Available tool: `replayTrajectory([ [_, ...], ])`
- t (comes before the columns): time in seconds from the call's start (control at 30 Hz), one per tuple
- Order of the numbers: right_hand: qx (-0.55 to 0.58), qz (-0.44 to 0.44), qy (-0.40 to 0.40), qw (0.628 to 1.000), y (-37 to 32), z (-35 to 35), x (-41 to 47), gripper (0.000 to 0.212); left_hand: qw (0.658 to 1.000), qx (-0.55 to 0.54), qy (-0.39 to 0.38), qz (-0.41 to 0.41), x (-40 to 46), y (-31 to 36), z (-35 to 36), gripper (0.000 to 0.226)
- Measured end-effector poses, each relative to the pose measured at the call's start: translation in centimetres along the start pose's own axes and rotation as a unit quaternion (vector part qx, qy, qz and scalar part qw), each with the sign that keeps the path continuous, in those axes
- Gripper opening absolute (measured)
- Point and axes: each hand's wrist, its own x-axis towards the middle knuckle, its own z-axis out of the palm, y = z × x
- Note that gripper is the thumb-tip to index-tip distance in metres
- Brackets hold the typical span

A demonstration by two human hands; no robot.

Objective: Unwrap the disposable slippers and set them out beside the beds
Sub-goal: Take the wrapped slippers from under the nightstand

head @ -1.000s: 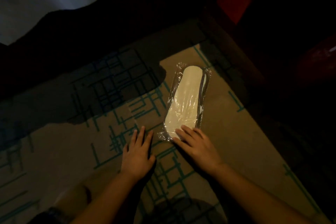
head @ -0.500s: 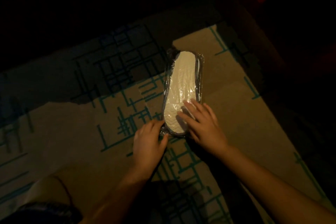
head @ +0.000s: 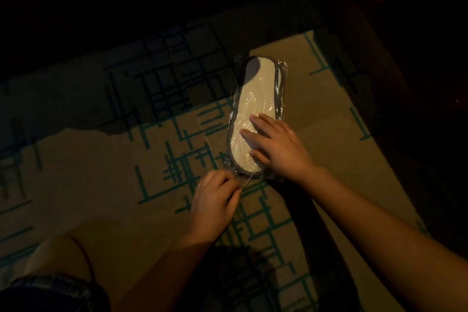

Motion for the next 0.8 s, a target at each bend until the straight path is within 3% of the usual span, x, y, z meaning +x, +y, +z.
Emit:
replayTrajectory([
  [0.23,0.000,-0.023,0.002,1.000,0.9,0.2,0.2,0.051,0.984,0.121,-0.094,0.095,-3.3,-3.9,-0.2,0.030],
  [0.33,0.011,-0.005,-0.001,1.000,0.5,0.4,0.0,0.052,0.997,0.050,-0.036,0.041,-4.2,-2.3,-0.9,0.037],
  [0.43,0.031,0.020,0.001,0.999,-0.2,0.7,-0.3,0.055,0.997,0.012,-0.032,0.068,-3.7,1.2,0.0,0.053],
  [0.47,0.041,0.029,0.005,0.999,-0.4,0.7,-0.4,0.057,0.998,-0.020,-0.040,0.053,-3.4,2.6,0.8,0.052],
  [0.5,0.048,0.038,0.008,0.998,-0.5,0.8,-0.4,0.058,0.994,-0.098,-0.036,-0.019,-3.0,3.9,1.5,0.047],
  [0.53,0.052,0.048,0.010,0.997,-0.7,0.8,-0.6,0.059,0.966,-0.211,-0.017,-0.150,-2.3,5.2,2.1,0.042],
  [0.57,0.053,0.057,0.012,0.997,-1.0,0.8,-0.7,0.059,0.897,-0.331,0.006,-0.294,-1.5,6.1,2.5,0.039],
  [0.6,0.054,0.064,0.014,0.996,-1.3,0.9,-0.9,0.059,0.802,-0.431,0.037,-0.412,-0.7,6.5,2.6,0.038],
  [0.63,0.055,0.070,0.017,0.996,-1.6,1.0,-1.2,0.059,0.721,-0.491,0.072,-0.483,-0.1,6.5,2.7,0.037],
  [0.67,0.055,0.076,0.018,0.995,-1.8,1.1,-1.4,0.059,0.668,-0.524,0.094,-0.520,0.3,6.3,2.8,0.037],
  [0.73,0.056,0.086,0.020,0.995,-2.1,1.4,-1.9,0.057,0.618,-0.551,0.110,-0.550,0.9,6.0,2.4,0.036],
  [0.8,0.068,0.096,0.029,0.993,-2.2,1.6,-2.1,0.056,0.607,-0.547,0.105,-0.567,1.3,5.7,2.2,0.034],
])
